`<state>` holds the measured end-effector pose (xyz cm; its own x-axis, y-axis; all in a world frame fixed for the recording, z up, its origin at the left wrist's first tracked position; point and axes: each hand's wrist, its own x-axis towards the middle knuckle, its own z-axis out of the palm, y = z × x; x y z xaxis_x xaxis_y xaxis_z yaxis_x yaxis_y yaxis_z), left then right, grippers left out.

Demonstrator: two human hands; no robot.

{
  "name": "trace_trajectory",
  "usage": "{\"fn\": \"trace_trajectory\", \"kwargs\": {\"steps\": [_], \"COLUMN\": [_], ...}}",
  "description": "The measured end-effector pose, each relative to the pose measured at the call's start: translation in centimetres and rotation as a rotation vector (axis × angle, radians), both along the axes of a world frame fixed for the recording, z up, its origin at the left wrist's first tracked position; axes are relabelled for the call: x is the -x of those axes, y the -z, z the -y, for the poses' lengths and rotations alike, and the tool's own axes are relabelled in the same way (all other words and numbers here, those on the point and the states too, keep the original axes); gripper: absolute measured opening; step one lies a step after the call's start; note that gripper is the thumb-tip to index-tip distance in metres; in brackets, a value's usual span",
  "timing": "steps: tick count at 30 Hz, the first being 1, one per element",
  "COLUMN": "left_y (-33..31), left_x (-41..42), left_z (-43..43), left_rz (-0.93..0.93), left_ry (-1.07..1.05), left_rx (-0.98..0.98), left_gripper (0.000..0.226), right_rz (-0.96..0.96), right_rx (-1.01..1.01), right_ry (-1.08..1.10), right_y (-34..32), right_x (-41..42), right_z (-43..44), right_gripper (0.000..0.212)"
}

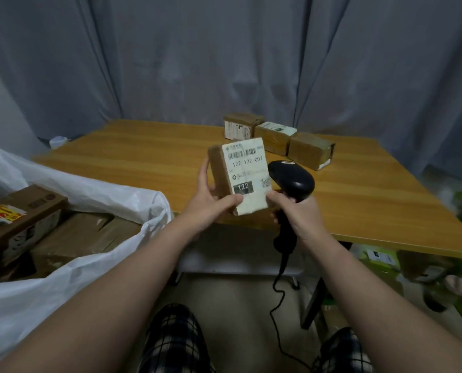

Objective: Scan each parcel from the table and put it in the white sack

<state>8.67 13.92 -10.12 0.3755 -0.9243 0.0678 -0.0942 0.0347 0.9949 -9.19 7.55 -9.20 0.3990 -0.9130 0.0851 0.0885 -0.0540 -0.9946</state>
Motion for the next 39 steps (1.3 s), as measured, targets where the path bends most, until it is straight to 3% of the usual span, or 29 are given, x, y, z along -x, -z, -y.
{"fn": "trace_trajectory", "kwargs": {"steps": [4, 8, 16, 23, 39], "left_y": [-0.1, -0.5, -0.7, -0.2, 0.2], "left_x": [-1.3, -1.9, -2.2, -2.6, -2.5], "left_z": [0.2, 0.5, 1.2, 1.0, 0.7], "left_rz": [0.510, 0.705, 0.765, 0.645, 0.576], "left_ry": [-0.101, -0.159, -0.147, -0.161, -0.169], "left_rx": [-0.061, -0.169, -0.200, -0.173, -0.147], "left_gripper": [0.122, 0.118, 0.113, 0.113, 0.113], "right_rz": [-0.110, -0.176, -0.126, -0.062, -0.003], "right_rx": [0.142, 0.236, 0.151, 0.123, 0.146], "right_ry": [0.026, -0.001, 0.050, 0.054, 0.026], "right_y": [0.1, 0.7, 2.2, 2.6, 2.4], "right_x": [1.0, 1.0, 0.4, 0.7, 0.6], "right_z": [-0.3, -1.3, -2.3, -2.6, -3.6], "right_gripper": [0.007, 0.017, 0.017, 0.014, 0.010]}}
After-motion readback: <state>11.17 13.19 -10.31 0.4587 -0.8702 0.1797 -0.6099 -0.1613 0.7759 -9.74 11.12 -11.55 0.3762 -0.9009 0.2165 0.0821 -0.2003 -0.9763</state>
